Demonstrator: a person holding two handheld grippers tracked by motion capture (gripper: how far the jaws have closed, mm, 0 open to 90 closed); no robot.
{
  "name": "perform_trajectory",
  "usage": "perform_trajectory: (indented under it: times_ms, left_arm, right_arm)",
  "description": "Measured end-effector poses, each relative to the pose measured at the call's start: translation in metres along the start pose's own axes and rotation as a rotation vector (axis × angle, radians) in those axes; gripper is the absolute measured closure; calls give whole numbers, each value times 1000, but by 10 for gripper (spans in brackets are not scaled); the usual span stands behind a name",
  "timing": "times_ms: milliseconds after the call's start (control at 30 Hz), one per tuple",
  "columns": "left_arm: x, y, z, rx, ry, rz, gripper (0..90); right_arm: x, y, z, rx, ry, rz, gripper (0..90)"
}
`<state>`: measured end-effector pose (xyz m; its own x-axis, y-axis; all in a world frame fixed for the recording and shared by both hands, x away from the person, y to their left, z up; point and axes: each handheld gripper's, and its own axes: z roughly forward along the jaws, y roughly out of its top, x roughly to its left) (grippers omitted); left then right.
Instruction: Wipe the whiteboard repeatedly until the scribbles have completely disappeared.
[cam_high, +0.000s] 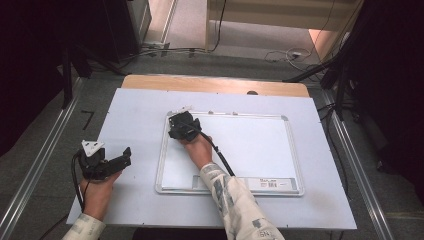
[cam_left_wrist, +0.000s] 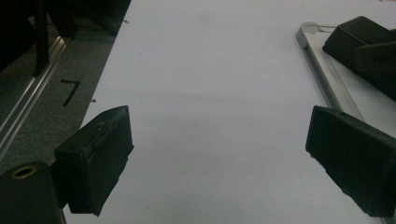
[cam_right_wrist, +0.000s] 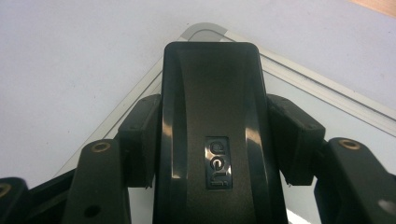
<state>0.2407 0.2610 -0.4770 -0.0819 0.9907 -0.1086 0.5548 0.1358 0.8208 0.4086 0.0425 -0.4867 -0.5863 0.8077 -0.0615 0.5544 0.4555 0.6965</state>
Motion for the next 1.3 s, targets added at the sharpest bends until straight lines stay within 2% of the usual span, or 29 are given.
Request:
perform_trajectory:
  times_ms: [267,333,533,733,833,1133,1233,1300]
  left_arm:
    - [3,-1,-1,-1,1,-8,78]
    - [3,-1,-1,-1,1,-9,78]
    - [3,-1,0,2,4,-8,78]
    - [1,-1,-1,1,2,-3,78]
    - [1,-1,1,2,2,-7,78]
    - [-1,0,1,6,1,5,78]
    - [0,-1,2,6,2,1,78]
    - [0,-1,1,6,2,0,78]
  right_arm:
    - [-17,5,5,3,-24,13,385]
    - [-23,5,4,11,-35,33,385]
    - [-45,0,-1,18,-66,58,385]
    - [-58,-5,-4,18,-85,83,385]
    - [-55,-5,-4,18,-93,71,386]
    - [-29,-5,-8,37,-16,-8,387]
    - [-25,-9,-12,38,-3,-21,387]
    - [-27,-11,-13,39,-1,-7,387]
